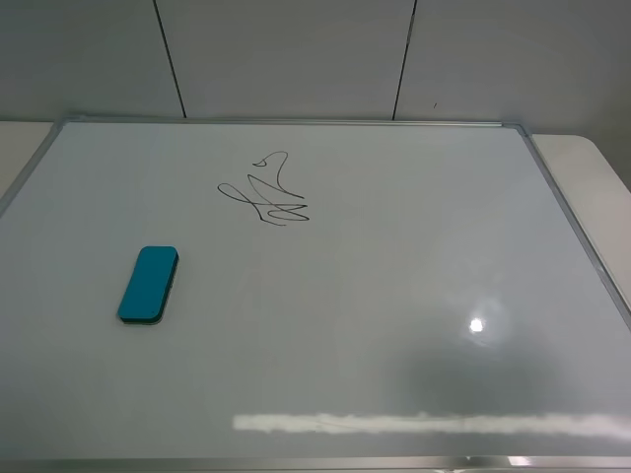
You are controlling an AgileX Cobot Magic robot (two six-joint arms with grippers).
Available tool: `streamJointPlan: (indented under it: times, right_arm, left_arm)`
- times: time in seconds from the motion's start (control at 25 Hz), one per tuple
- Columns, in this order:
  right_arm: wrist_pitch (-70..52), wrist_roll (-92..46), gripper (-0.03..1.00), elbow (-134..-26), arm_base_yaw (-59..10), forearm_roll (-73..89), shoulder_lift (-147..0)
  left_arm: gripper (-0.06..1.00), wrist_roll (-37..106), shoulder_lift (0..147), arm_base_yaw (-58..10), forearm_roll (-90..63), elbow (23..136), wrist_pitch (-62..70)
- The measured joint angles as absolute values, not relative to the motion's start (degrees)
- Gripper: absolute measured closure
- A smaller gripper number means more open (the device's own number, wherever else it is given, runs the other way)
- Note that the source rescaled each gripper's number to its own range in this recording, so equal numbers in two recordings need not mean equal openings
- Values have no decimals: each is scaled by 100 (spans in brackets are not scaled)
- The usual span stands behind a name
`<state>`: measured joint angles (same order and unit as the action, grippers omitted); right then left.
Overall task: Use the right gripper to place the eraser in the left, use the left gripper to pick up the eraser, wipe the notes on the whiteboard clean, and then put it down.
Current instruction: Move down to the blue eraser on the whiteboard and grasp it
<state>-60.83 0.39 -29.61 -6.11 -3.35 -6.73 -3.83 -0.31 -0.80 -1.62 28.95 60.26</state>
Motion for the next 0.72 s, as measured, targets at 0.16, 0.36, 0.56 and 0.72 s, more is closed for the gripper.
streamJointPlan:
  times: [0.16,0.36,0.56,0.72]
  right_arm:
    - [-6061,-142,-3,-2961,-418,-236,-673]
    - [-6068,-238,-3,-2961,-175,-98,-564]
    - [-6067,-380,-3,-2961,-168,-56,-96]
    - [-6085,-387,-3,-2961,-168,0,13]
  left_arm:
    - [-6,-383,-31,-80,-162,2895,6026]
    - [-6,-383,-31,-80,-162,2895,6026]
    - [-6,-383,-31,-80,-162,2895,6026]
    - [-6,-383,-31,-80,-162,2895,6026]
